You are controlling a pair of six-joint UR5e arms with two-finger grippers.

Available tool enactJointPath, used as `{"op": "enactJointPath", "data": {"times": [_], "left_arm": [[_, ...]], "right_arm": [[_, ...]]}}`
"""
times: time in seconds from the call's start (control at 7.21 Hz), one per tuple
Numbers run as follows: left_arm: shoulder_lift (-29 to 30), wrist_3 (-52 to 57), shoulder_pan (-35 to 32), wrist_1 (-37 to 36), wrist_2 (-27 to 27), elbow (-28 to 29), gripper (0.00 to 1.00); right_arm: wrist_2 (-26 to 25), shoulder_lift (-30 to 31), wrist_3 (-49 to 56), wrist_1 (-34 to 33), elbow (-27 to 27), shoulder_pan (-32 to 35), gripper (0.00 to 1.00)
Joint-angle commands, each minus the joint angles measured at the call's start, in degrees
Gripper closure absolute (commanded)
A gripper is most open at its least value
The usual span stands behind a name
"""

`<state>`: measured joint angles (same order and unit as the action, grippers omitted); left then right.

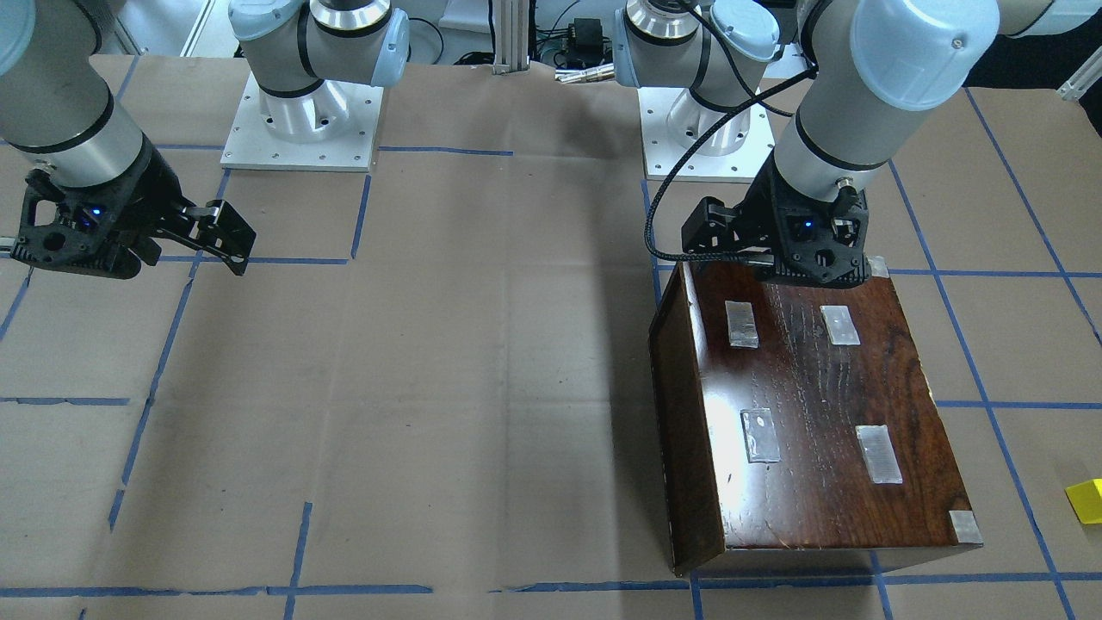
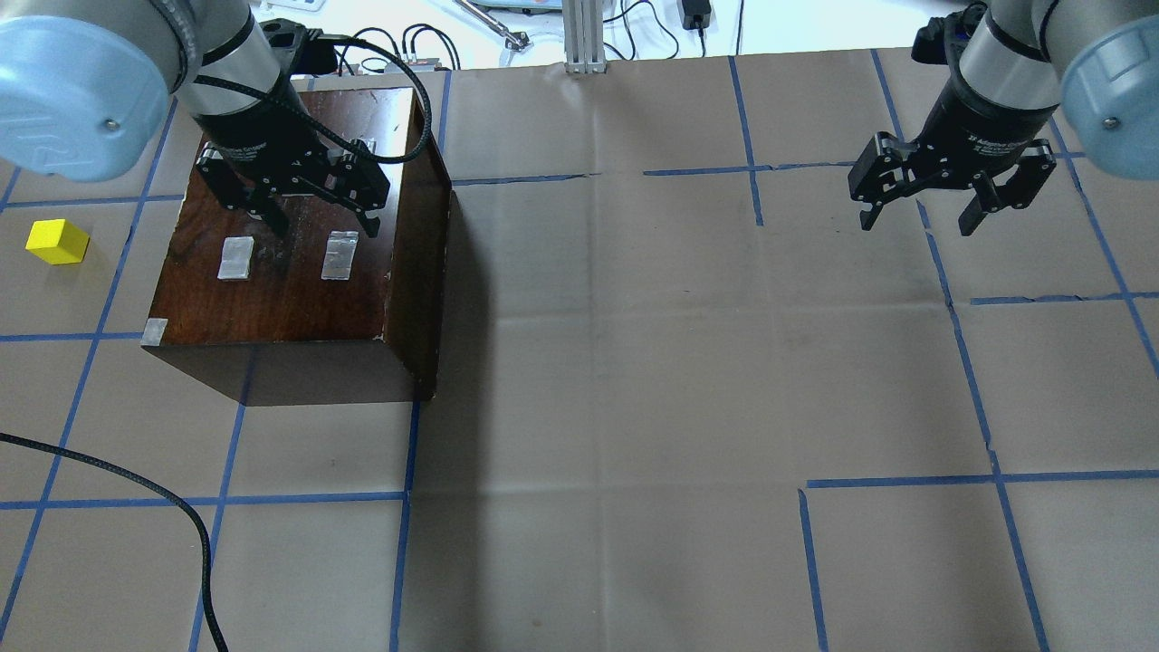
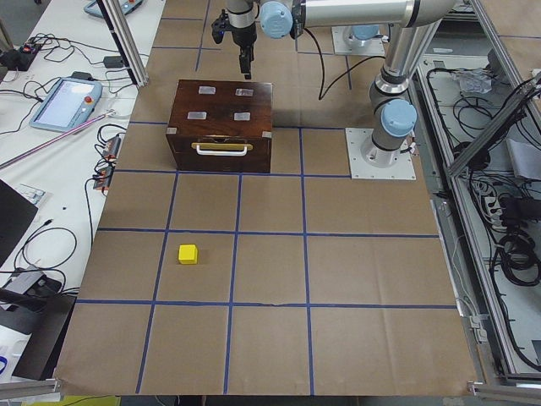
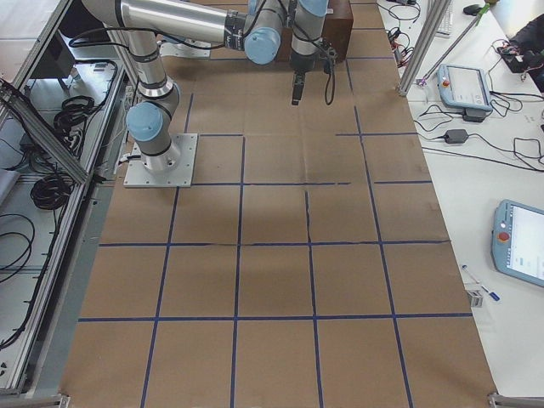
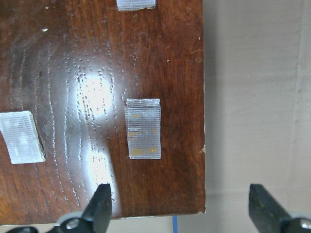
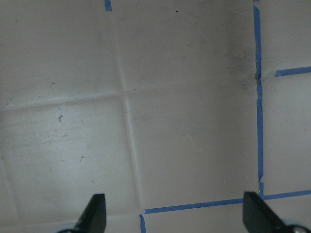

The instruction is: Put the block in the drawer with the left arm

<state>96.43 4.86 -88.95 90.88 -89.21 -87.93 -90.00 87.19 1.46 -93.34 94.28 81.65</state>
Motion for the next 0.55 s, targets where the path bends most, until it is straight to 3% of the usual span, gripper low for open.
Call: {"op": "enactJointPath", "data": {"times": [0.0,0.42], "left_arm": [[1.38,-0.03,0.09,-0.09,0.0,0.82,0.01],[0.7,0.15,0.53,-0.09,-0.17,0.22,0.01]], "right_arm": [[0.0,0.0,-0.05,0.0,0.02,0.0,0.0],[0.0,0.0,0.04,0.0,0.02,0.0,0.0]]}}
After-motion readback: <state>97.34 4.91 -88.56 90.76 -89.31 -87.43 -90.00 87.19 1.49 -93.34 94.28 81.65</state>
